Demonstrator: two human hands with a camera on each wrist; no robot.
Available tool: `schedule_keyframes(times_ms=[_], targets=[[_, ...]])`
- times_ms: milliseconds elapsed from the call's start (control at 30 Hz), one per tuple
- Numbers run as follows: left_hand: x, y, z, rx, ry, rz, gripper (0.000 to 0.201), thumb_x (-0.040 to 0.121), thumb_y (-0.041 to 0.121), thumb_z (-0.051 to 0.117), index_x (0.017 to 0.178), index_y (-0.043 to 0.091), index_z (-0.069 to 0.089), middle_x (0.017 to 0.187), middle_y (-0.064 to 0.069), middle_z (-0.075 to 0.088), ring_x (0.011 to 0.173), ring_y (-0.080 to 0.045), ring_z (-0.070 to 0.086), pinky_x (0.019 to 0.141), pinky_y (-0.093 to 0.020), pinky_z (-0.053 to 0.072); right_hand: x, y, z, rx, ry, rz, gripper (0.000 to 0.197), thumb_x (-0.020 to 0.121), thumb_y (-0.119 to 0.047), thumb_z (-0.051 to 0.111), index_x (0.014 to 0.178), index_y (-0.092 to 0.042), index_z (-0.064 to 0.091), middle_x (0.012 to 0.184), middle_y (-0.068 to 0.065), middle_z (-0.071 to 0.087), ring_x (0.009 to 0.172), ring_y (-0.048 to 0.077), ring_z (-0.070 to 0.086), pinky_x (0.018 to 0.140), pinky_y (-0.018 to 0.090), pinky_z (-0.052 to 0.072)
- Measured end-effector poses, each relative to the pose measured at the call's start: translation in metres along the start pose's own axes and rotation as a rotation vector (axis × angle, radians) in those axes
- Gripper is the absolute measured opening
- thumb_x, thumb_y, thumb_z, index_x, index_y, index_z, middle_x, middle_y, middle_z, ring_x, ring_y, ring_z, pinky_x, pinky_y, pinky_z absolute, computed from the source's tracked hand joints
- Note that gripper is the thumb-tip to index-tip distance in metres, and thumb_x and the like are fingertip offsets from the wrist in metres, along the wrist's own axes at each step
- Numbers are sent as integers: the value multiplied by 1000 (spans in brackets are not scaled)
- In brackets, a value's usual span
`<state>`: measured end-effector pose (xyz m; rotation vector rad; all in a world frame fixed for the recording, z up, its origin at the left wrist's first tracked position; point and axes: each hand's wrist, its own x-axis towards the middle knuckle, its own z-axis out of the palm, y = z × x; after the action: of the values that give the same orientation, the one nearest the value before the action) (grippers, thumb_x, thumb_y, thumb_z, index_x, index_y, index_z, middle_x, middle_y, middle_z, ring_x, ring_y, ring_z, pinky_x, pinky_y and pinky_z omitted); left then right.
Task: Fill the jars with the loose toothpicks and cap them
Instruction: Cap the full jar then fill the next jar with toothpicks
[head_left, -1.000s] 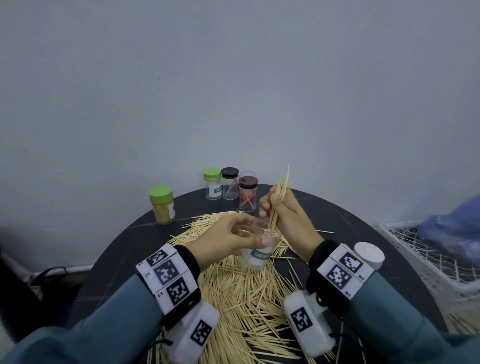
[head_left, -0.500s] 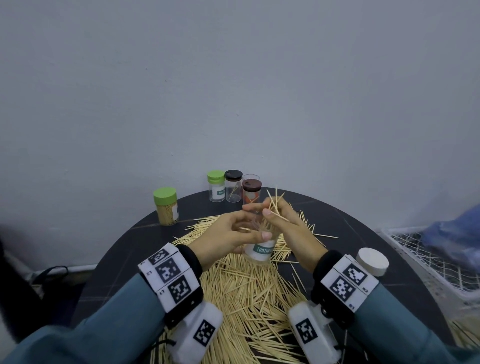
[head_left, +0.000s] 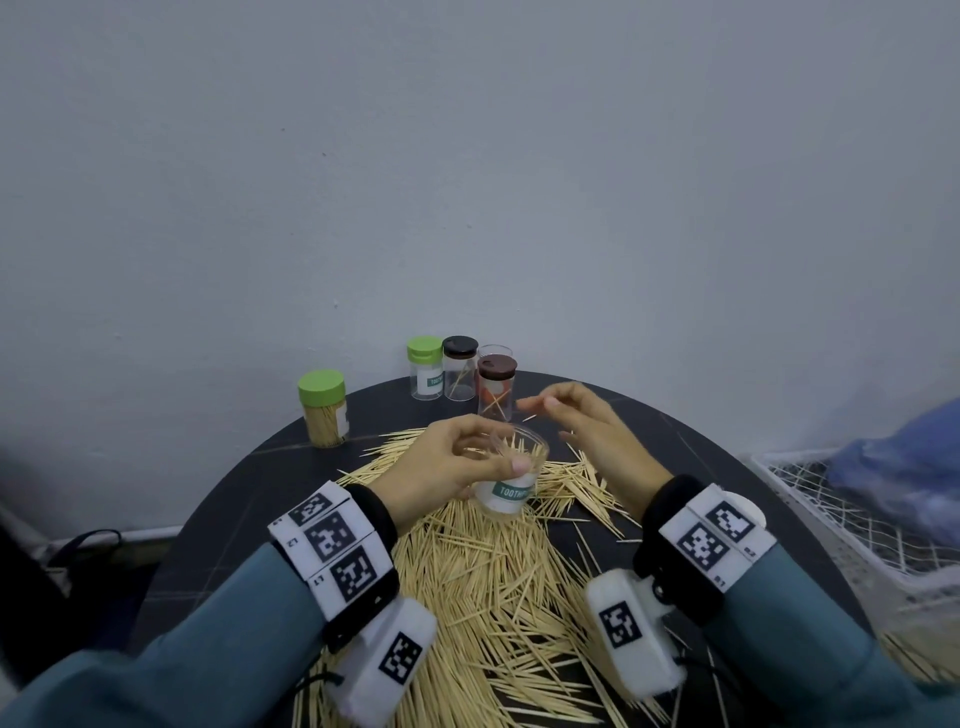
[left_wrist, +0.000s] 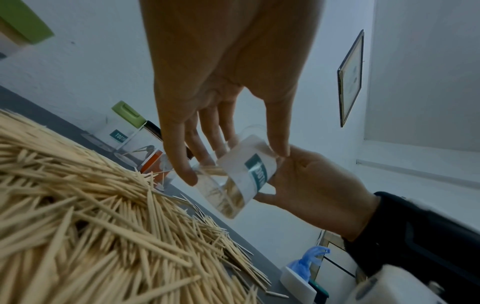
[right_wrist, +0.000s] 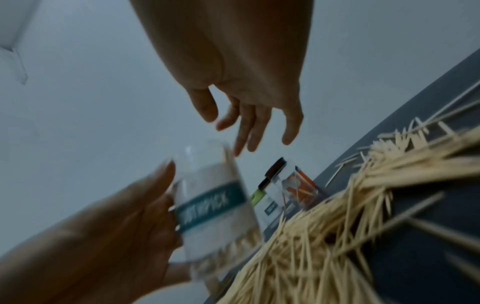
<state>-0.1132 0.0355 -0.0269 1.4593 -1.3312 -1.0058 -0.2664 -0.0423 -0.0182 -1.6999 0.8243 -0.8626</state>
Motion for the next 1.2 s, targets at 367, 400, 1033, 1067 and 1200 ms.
schedule_keyframes(times_ms=[367,400,1033,1067,1200], targets=[[13,-4,-19,-35,147,23,45,76,21,76,118,19,61,109,1,63,98,-10,59,86,-32,53,77,34,-50,-994,-142,493,51,92,-12,50,140,-8,33,140,13,44,126,26,46,102,32,39],[14,-4,-21,-40,154,23,45,76,21,76,118,19,61,106,3,63,96,-7,59,87,-33,52,83,37,-50,-1025,-174,492,54,93,-13,50,143,-11,30,142,12,42,128,25,44,103,32,38],[17,0,-26,24,132,79,51,76,22,76,123,14,58,99,9,58,89,5,52,70,-14,44,50,33,-10,-1314,-400,429,33,96,-7,34,123,4,52,127,17,55,115,30,53,91,30,43],[16,0,-25,26,131,81,51,76,22,76,123,15,58,101,8,58,90,5,52,72,-14,44,45,32,-9,-1302,-414,423,33,96,-7,34,122,3,53,126,17,56,114,30,54,91,30,43],[12,1,-24,29,131,80,49,76,23,76,122,16,59,104,6,59,93,2,53,74,-17,46,26,21,-10,-1202,-426,387,35,95,-9,39,129,-6,49,131,13,52,119,26,50,98,33,41]])
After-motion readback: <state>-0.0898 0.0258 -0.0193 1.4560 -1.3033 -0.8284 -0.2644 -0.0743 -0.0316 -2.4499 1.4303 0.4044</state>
